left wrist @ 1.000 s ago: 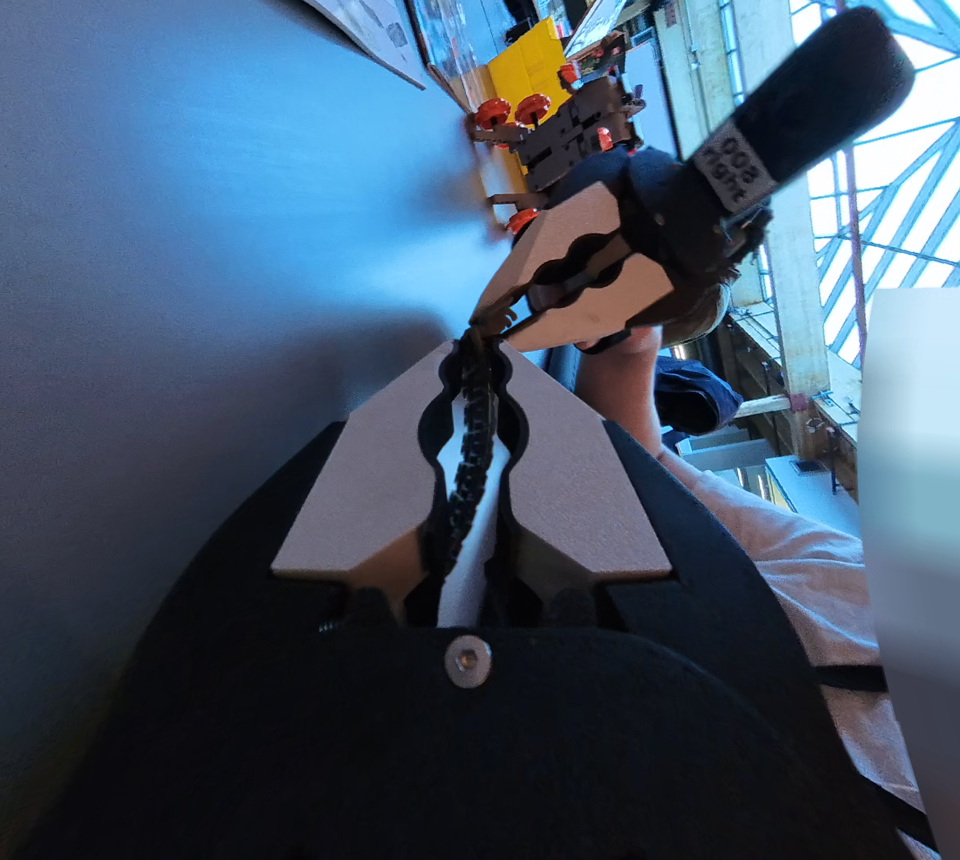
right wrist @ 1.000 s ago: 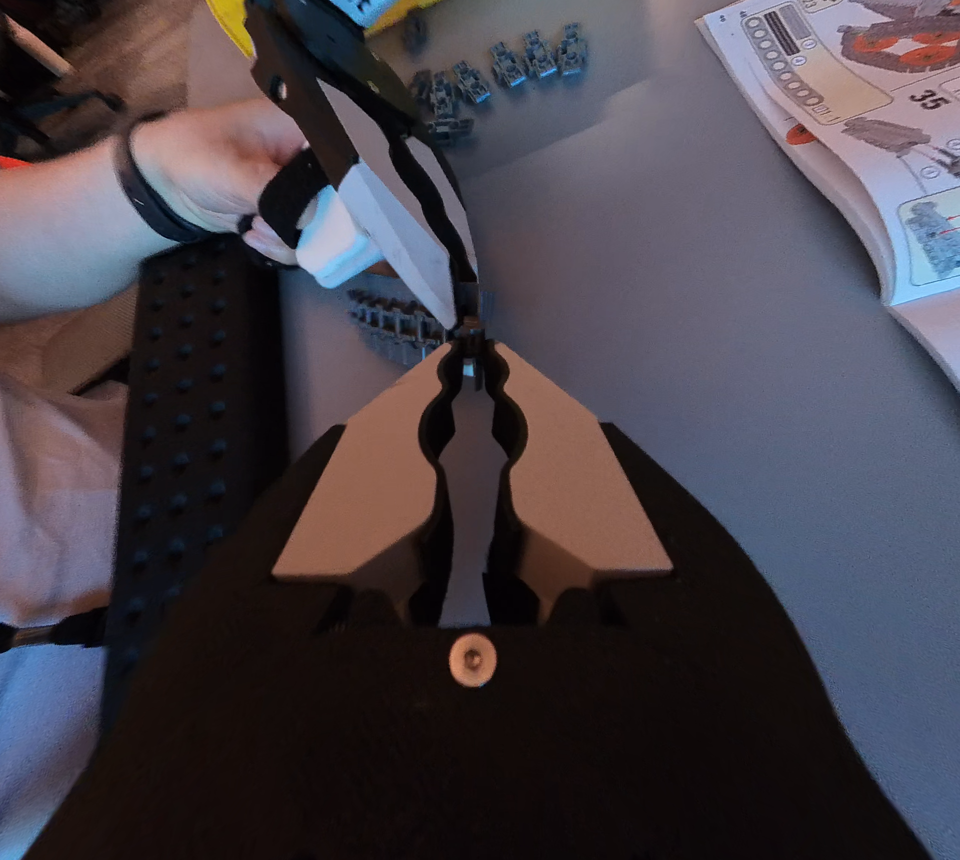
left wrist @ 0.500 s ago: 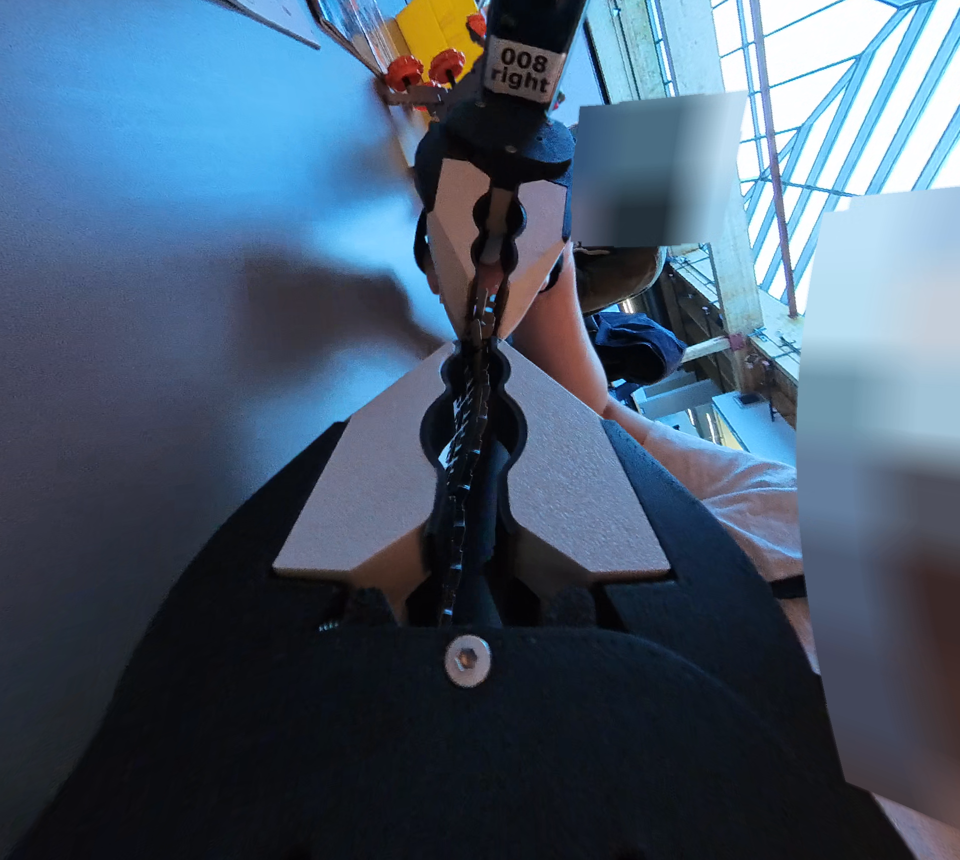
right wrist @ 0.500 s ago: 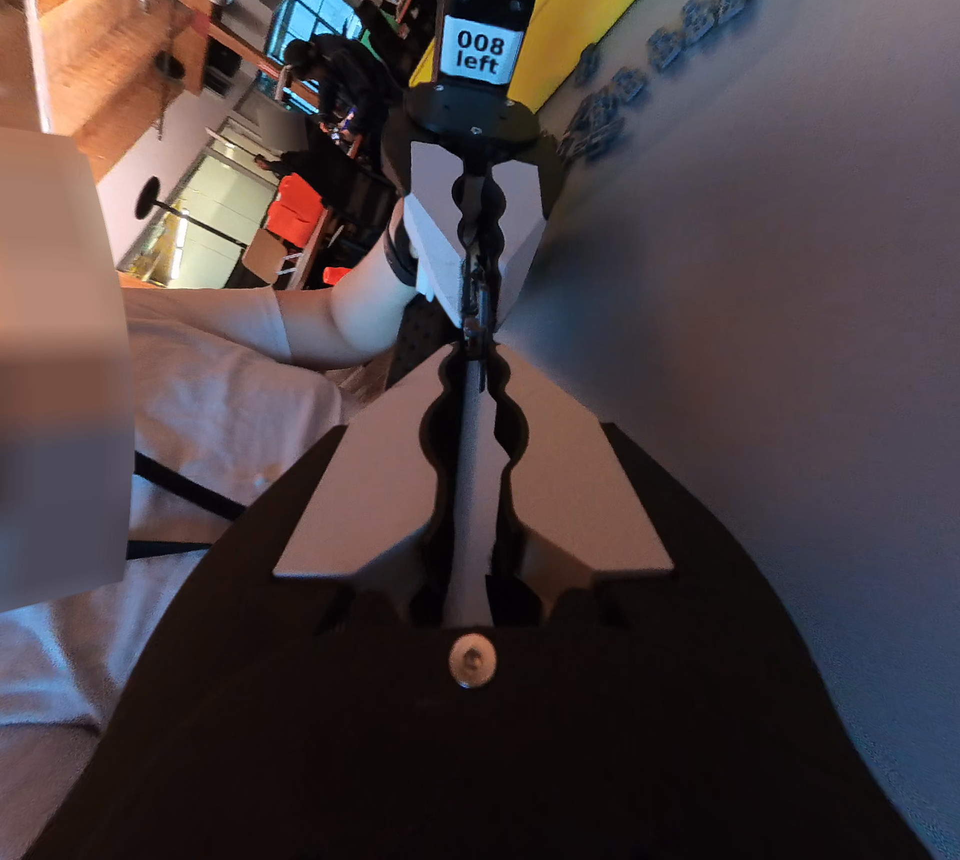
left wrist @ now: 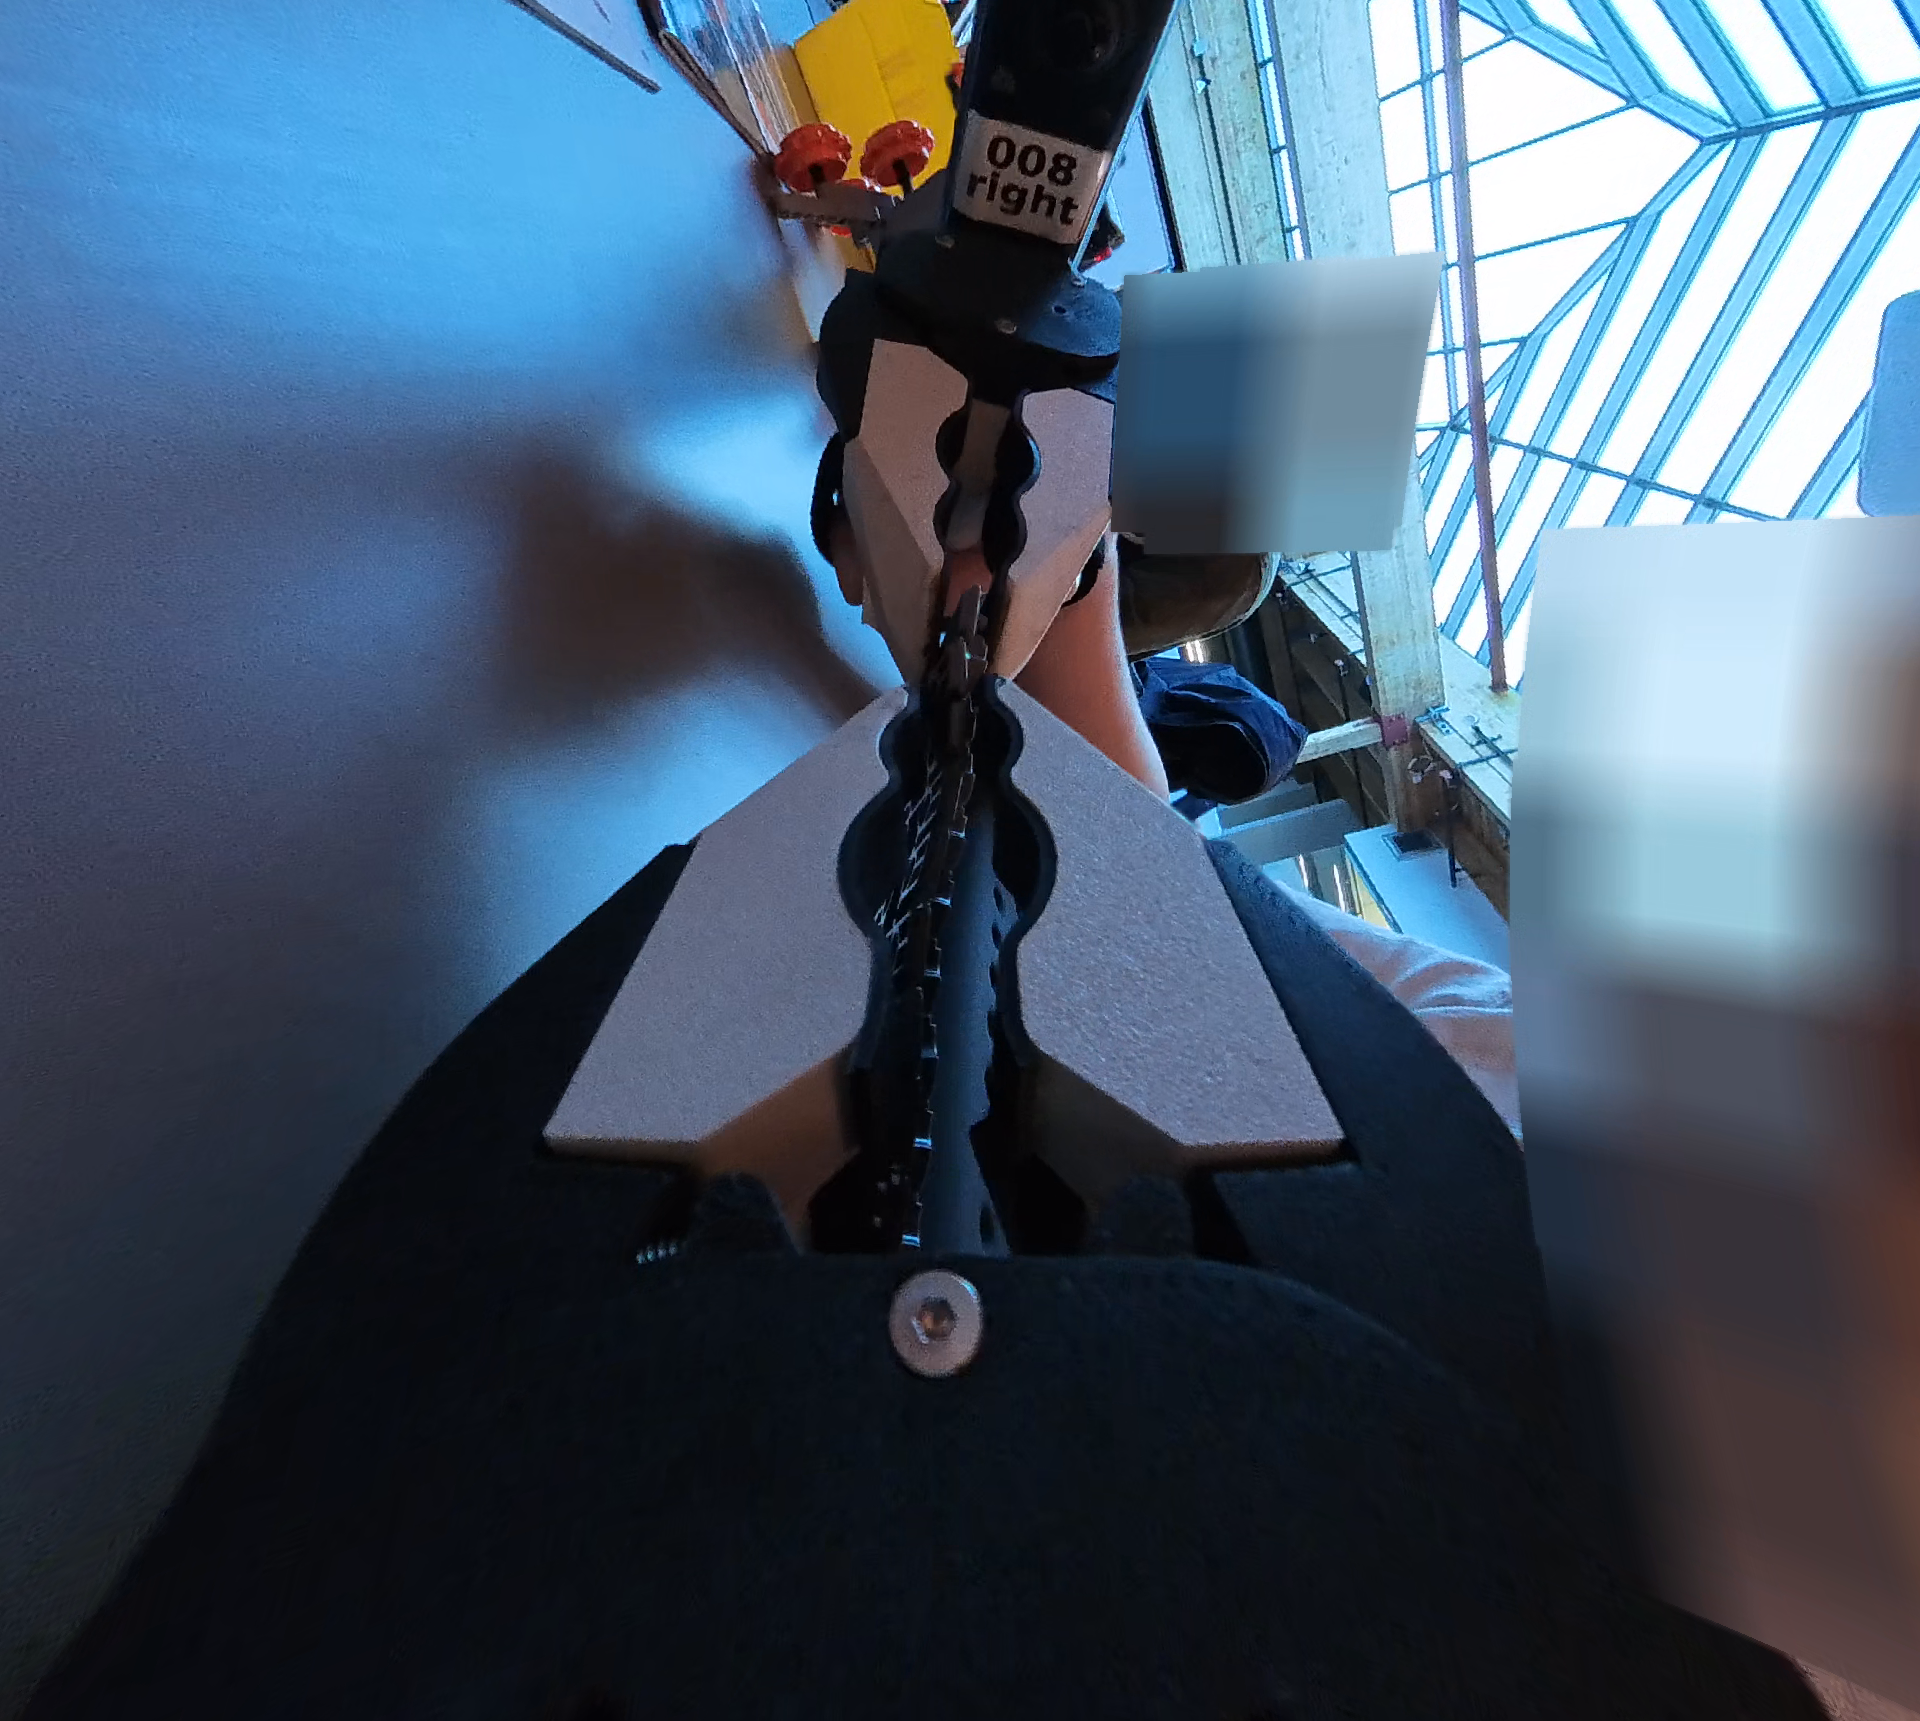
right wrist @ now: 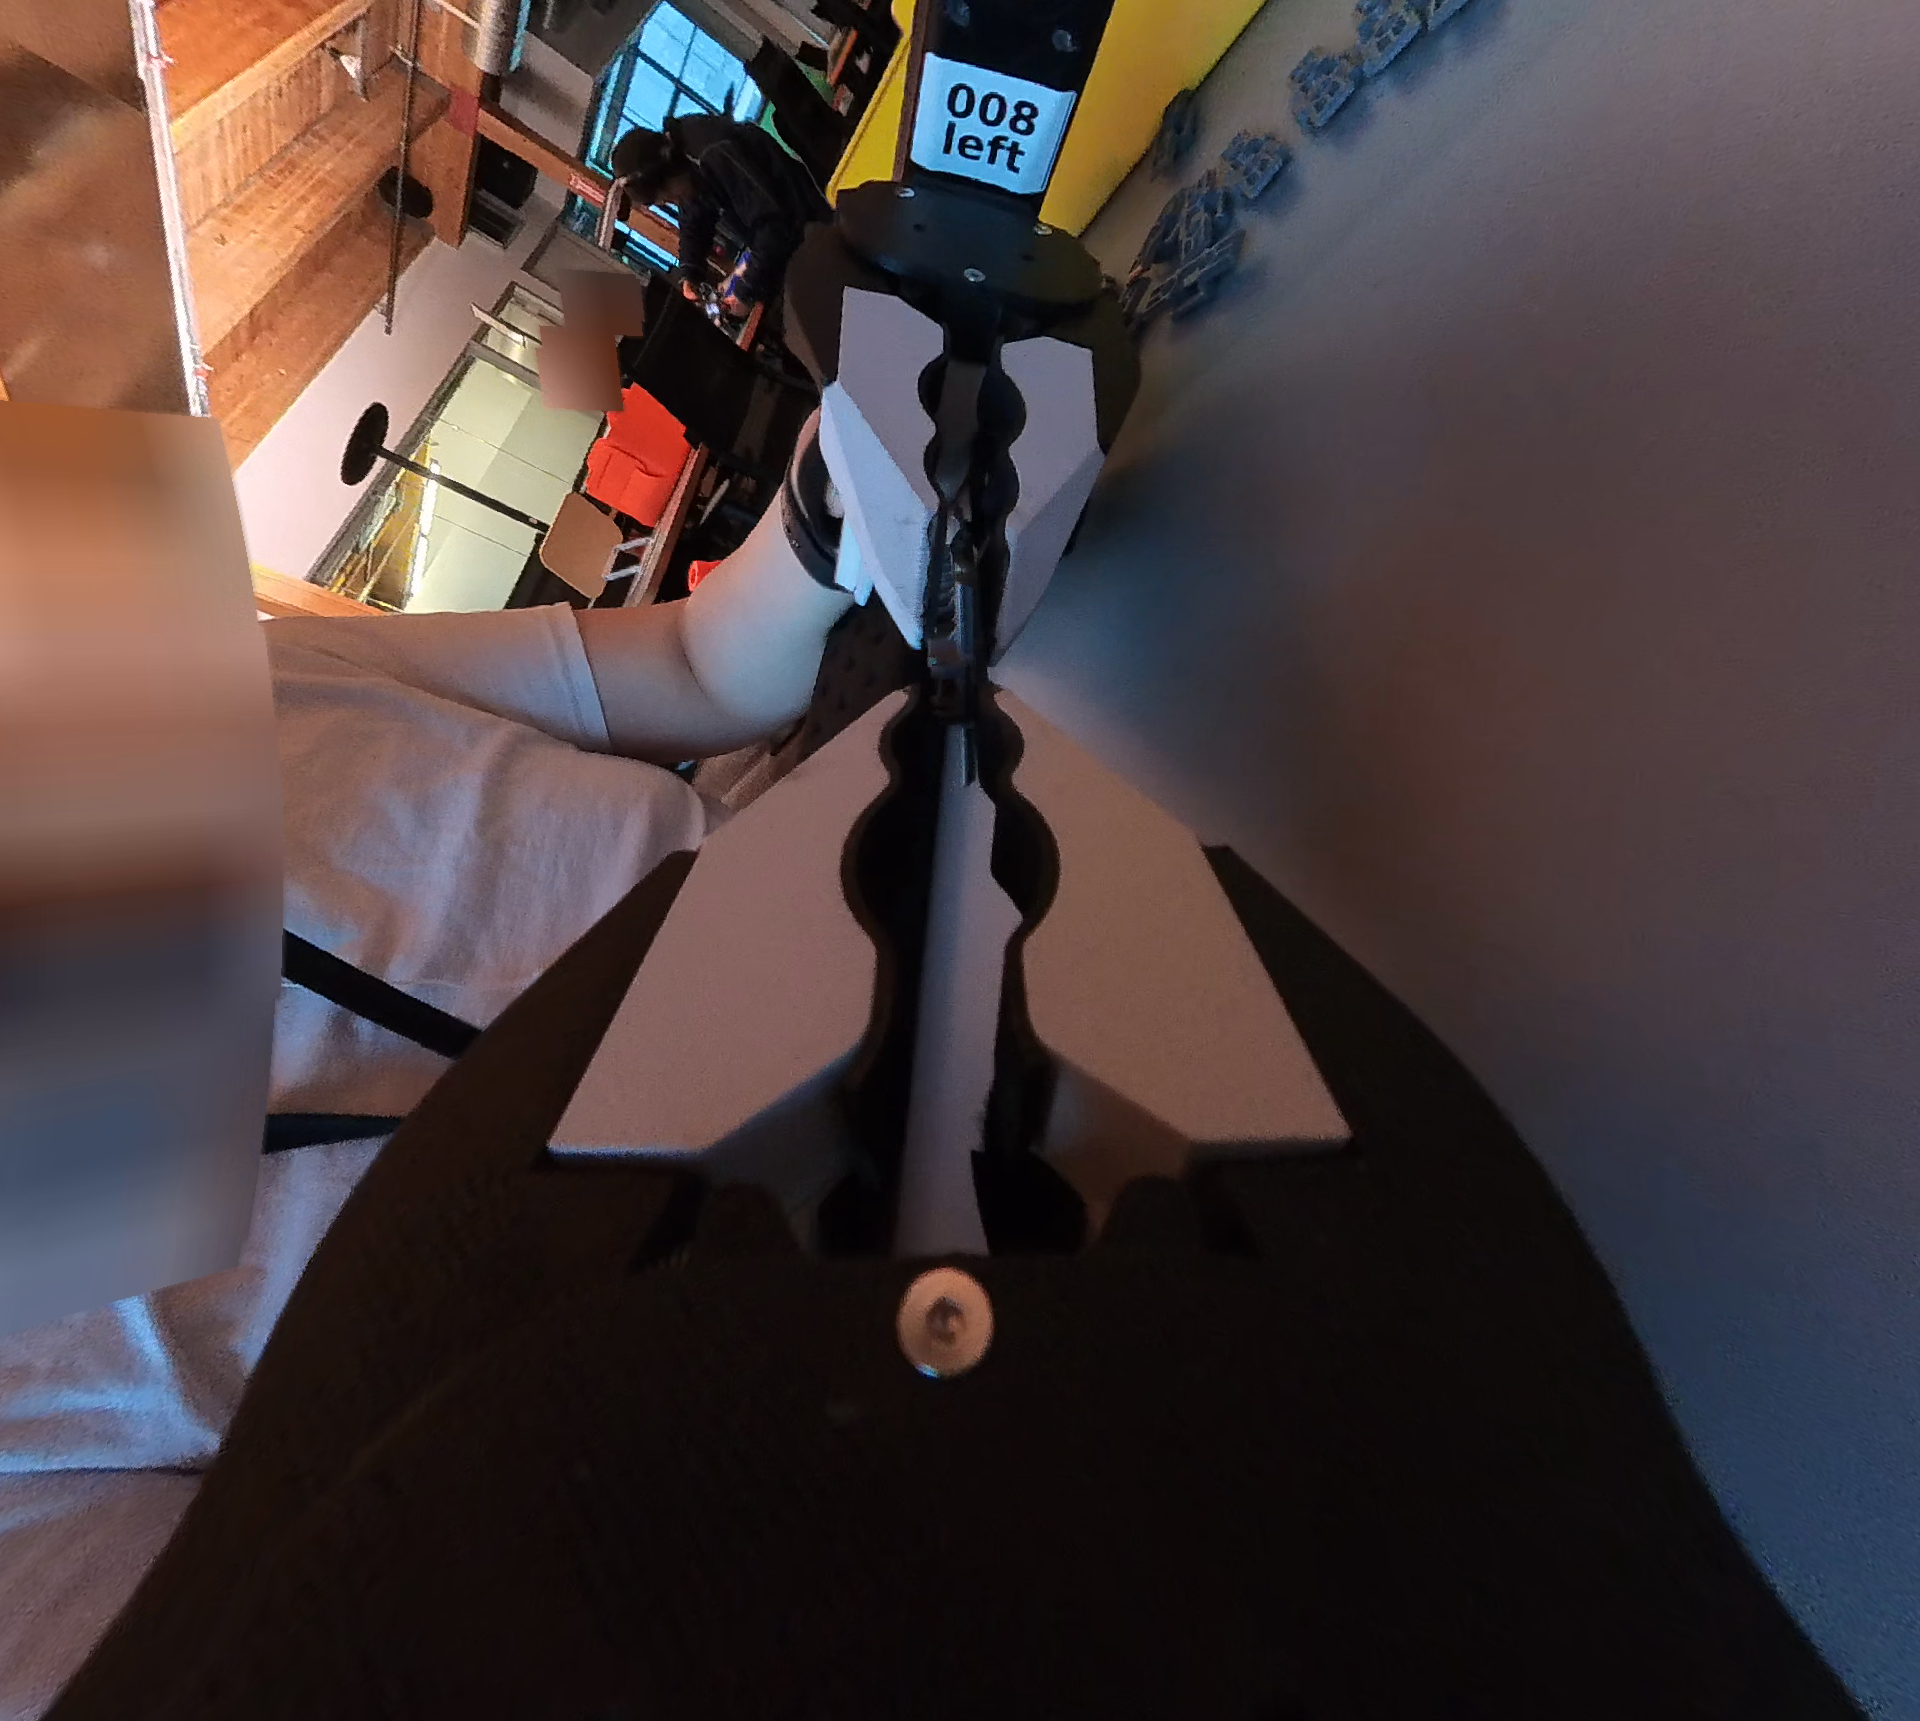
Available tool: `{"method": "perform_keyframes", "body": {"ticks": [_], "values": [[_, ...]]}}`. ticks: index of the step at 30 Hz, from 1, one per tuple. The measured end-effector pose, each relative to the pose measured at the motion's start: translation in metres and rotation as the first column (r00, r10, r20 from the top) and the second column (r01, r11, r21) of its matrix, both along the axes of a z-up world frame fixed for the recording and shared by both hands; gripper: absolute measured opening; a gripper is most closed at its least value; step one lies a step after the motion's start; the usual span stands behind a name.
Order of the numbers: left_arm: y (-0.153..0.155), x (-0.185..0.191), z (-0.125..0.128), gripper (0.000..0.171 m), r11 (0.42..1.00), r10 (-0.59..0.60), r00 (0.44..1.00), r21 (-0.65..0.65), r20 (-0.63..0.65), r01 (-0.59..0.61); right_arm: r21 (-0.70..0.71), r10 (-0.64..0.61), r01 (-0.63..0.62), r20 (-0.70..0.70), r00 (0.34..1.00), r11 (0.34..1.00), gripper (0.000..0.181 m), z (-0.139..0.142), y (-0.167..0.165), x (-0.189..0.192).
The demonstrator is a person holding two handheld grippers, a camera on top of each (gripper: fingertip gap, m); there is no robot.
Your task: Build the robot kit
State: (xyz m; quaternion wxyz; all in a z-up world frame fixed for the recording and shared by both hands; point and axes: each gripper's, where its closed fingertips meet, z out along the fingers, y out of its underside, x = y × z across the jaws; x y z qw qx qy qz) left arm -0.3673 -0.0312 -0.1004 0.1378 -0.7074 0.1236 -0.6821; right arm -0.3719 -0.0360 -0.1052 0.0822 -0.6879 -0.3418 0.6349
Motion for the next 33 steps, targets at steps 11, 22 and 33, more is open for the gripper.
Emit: {"method": "perform_keyframes", "body": {"ticks": [11,22,33], "values": [[0.011,-0.009,0.007,0.006,0.998,0.063,0.997,0.001,0.043,-0.064,0.056,-0.079,0.082,-0.064,0.995,0.995,0.005,0.006,0.011,-0.009],[0.014,-0.013,0.017,0.014,0.997,0.079,0.991,-0.008,0.110,-0.079,-0.013,-0.117,0.116,-0.135,0.984,0.993,0.006,0.013,0.016,-0.012],[0.012,-0.013,0.016,0.006,0.994,0.088,0.994,0.055,0.072,-0.092,-0.037,-0.106,0.102,-0.150,0.983,0.994,0.007,0.014,0.013,-0.015]]}}
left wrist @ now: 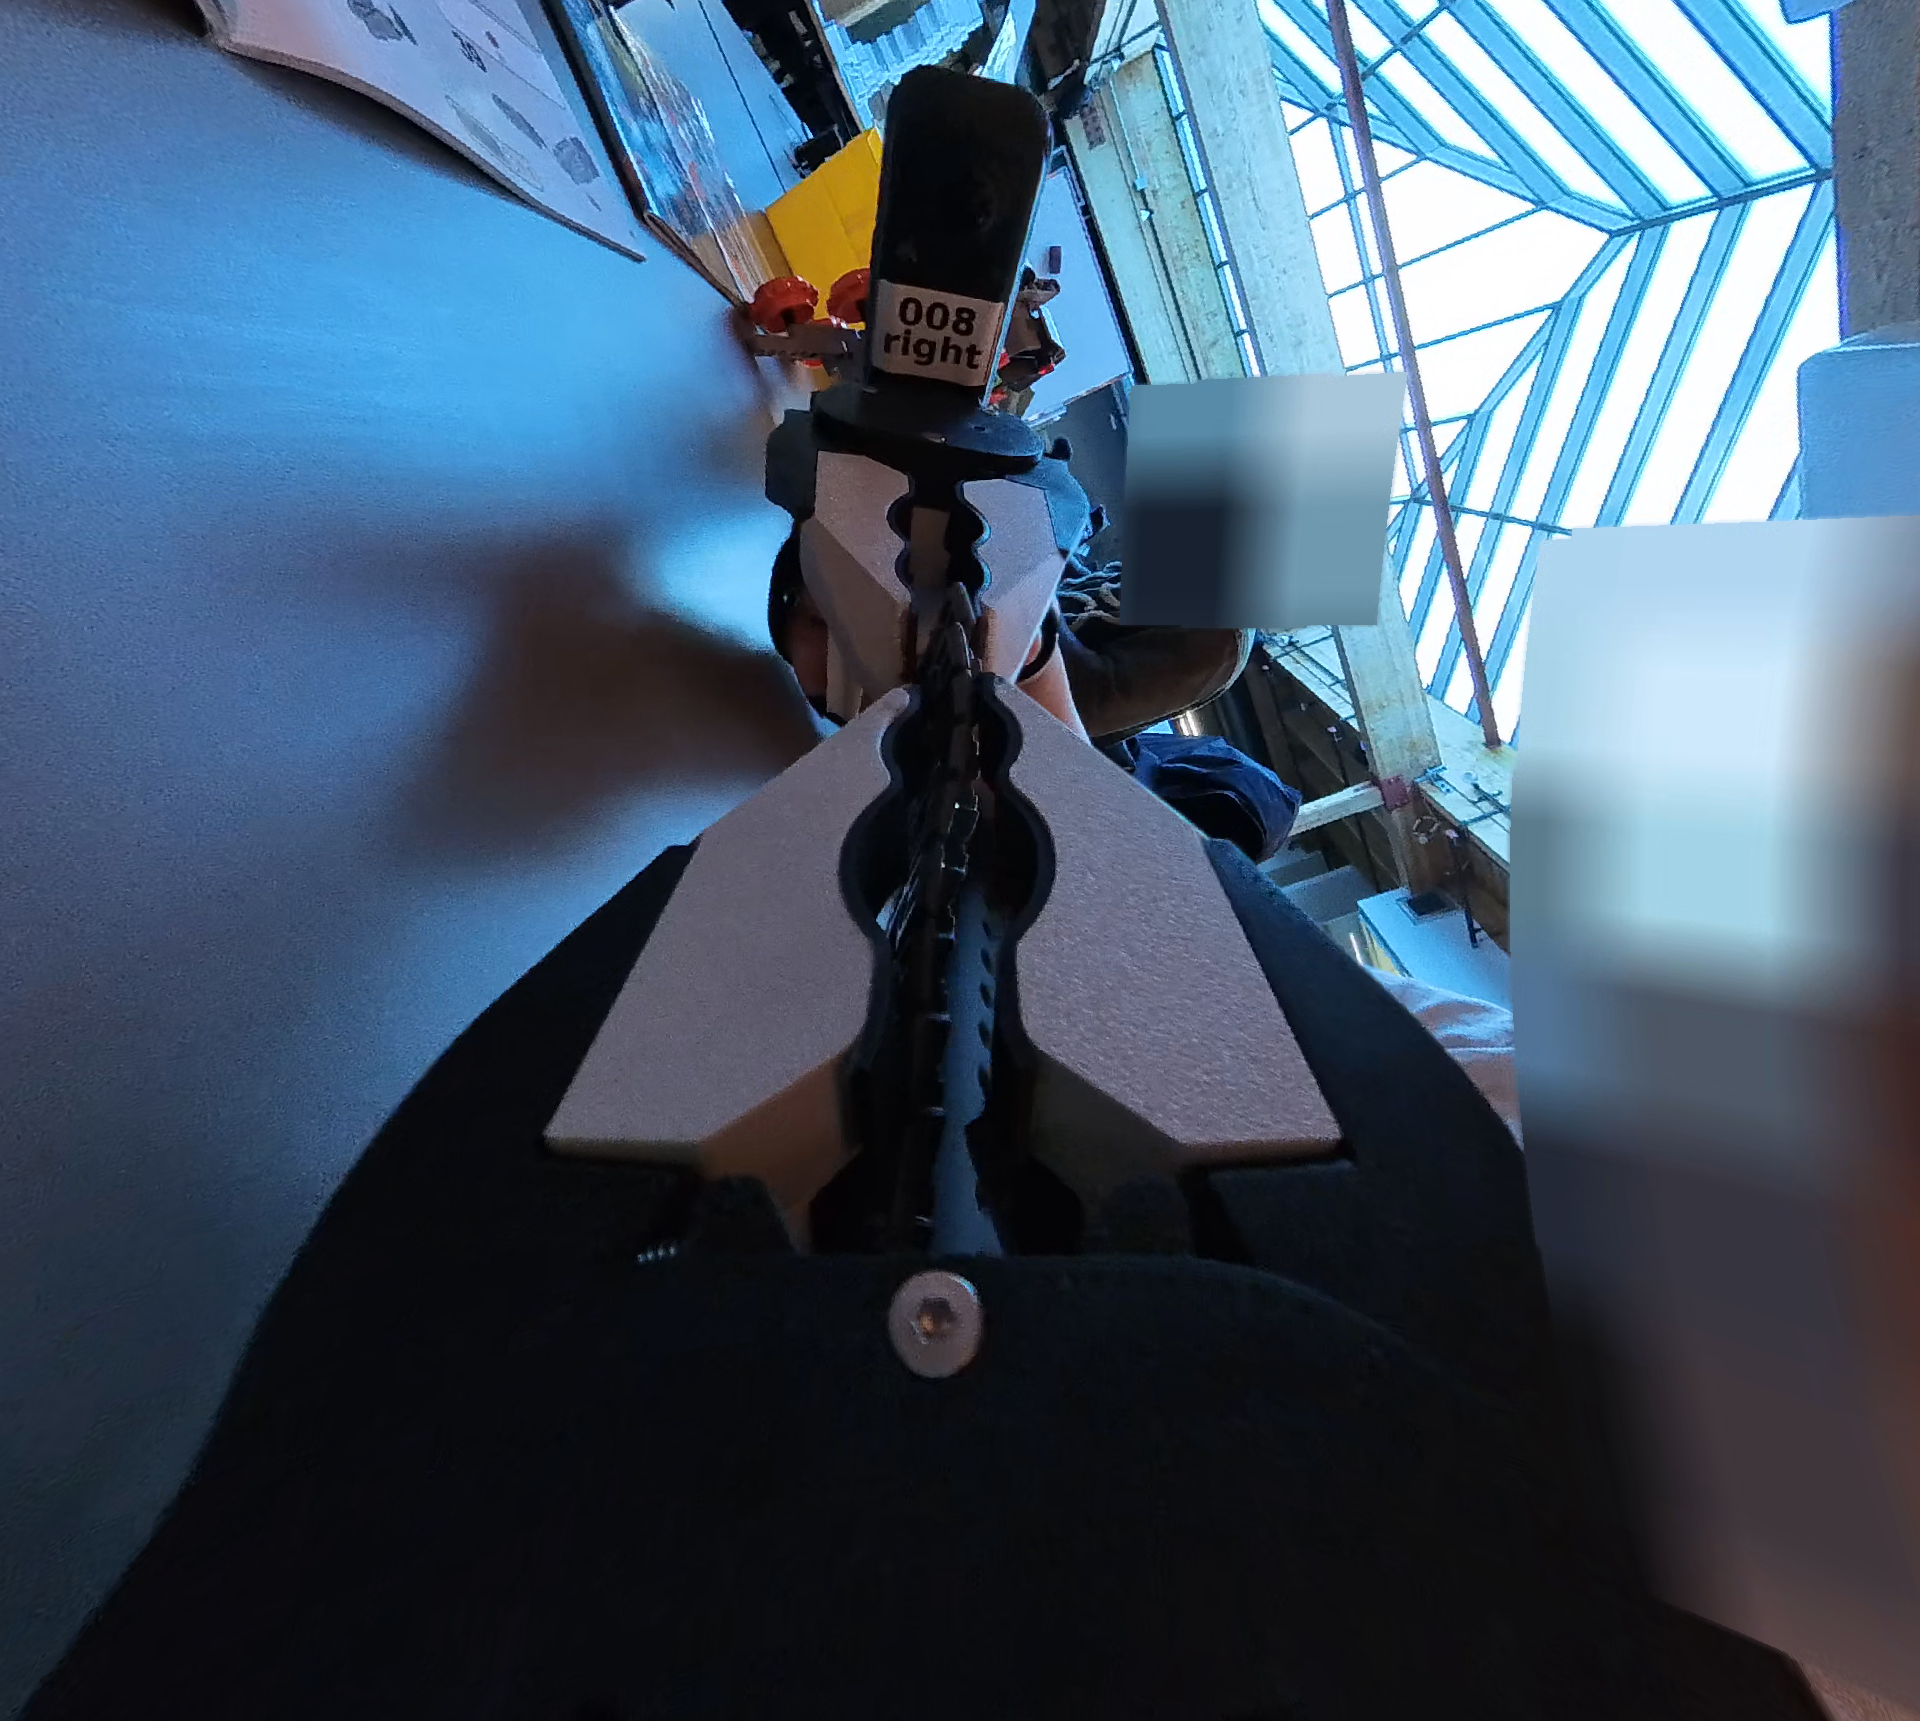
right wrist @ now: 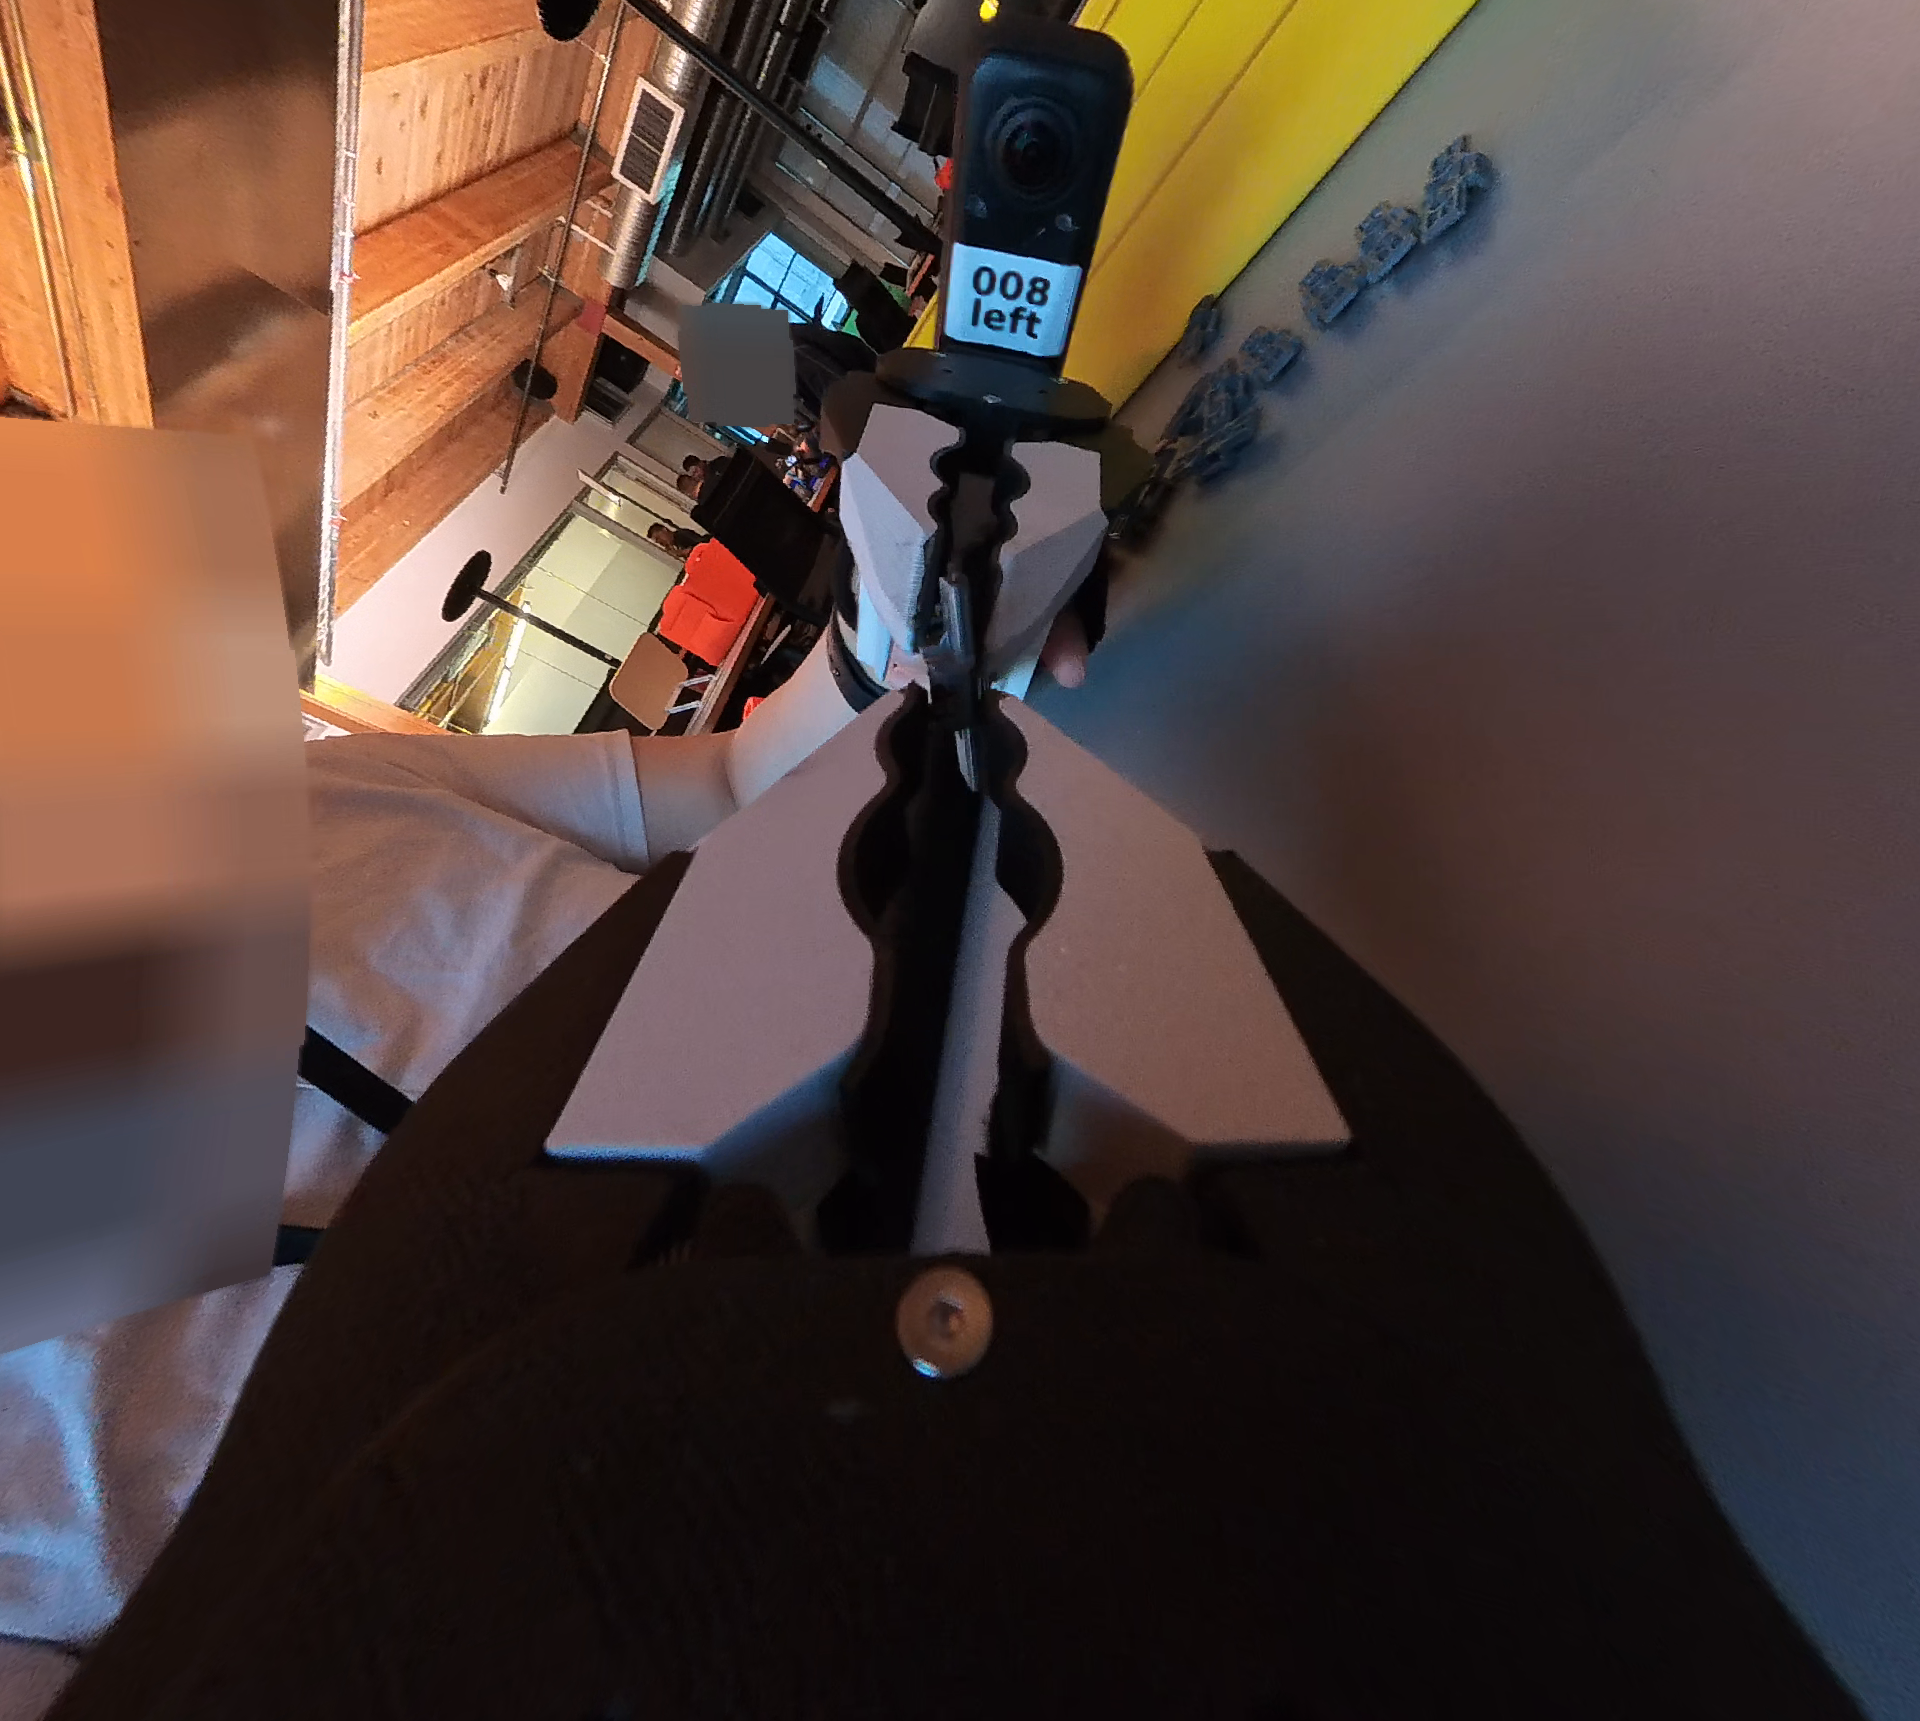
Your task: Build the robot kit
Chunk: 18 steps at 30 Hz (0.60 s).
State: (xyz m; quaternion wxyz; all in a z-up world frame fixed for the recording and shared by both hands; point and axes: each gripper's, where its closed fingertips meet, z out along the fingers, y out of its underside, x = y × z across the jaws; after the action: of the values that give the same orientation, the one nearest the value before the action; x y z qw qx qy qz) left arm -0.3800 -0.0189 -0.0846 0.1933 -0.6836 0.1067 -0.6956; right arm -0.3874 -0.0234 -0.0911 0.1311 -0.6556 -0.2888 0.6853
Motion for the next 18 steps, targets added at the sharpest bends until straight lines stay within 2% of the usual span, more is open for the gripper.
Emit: {"method": "perform_keyframes", "body": {"ticks": [5,18], "values": [[-0.0010,-0.0013,0.0021,0.006,1.000,-0.003,1.000,0.001,0.016,0.003,-0.040,0.004,-0.006,-0.034,0.999,0.999,0.007,0.0032,-0.0009,-0.0017],[-0.0042,-0.0019,0.0012,0.006,1.000,-0.022,1.000,-0.001,0.022,0.022,-0.002,0.014,-0.014,-0.012,1.000,1.000,0.007,0.0022,-0.0040,-0.0026]]}}
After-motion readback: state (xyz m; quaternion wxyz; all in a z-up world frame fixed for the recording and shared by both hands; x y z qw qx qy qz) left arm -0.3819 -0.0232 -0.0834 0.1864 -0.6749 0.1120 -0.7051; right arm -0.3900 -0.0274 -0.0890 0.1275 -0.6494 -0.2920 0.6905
